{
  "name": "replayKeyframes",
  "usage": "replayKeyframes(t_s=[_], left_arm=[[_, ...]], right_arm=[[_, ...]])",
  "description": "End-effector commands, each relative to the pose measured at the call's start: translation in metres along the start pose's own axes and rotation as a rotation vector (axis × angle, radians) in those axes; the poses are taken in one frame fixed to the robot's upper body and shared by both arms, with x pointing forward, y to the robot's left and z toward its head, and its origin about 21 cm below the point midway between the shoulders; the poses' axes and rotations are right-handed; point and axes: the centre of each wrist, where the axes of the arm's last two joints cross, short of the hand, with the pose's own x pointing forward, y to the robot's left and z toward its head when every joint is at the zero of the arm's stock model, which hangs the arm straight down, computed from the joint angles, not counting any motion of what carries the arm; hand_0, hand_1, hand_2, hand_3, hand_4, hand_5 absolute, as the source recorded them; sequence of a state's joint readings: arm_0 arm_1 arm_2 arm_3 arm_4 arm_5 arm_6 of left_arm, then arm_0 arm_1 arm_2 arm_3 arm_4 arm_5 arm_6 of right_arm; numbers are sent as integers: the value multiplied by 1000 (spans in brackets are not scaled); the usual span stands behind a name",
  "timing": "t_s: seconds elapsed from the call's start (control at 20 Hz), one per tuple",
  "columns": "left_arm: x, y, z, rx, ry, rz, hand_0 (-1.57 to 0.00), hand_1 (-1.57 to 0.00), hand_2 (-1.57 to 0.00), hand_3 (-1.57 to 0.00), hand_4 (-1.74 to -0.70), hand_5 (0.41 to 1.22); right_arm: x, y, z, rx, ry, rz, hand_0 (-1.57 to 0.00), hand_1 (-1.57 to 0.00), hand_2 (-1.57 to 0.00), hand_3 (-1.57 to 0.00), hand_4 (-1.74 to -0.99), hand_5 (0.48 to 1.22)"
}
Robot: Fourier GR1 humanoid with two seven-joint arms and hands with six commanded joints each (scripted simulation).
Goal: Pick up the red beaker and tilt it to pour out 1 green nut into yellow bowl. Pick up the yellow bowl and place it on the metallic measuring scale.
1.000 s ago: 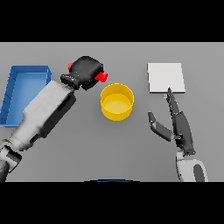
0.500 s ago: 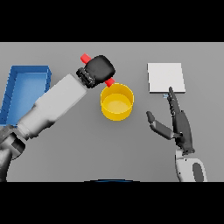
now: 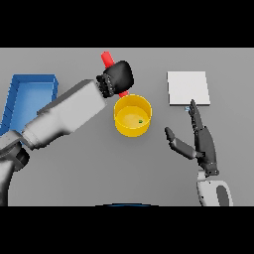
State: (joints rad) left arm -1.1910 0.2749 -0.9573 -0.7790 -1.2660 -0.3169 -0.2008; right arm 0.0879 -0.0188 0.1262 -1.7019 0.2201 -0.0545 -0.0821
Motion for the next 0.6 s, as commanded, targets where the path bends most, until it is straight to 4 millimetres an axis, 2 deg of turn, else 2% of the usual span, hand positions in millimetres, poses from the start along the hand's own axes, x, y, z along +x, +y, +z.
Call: replayKeyframes(t_s=[0.0,0.15,0.3,0.5,0.55], left_arm=[[2,1,-1,-6,-1,-39,-1571,-1571,-1571,-1563,-1736,1221],[8,3,-6,-1,-11,-141,-1571,-1571,-1571,-1567,-1733,1221],[12,15,-7,4,-12,-238,-1571,-1571,-1571,-1569,-1733,1221],[-2,43,0,13,-9,-364,-1571,-1571,-1571,-1570,-1732,1221],[-20,56,5,11,15,-402,-1571,-1571,-1571,-1570,-1731,1221]], right_arm=[[1,2,-1,0,2,7,1,1,1,1,-1130,565],[1,-4,3,-3,-16,27,1,1,1,1,-1136,578],[1,-3,3,-9,-21,5,1,1,1,1,-1133,579],[3,0,5,-9,-24,12,1,1,1,1,-1138,572],[3,3,5,-7,-15,6,1,1,1,1,-1137,568]])
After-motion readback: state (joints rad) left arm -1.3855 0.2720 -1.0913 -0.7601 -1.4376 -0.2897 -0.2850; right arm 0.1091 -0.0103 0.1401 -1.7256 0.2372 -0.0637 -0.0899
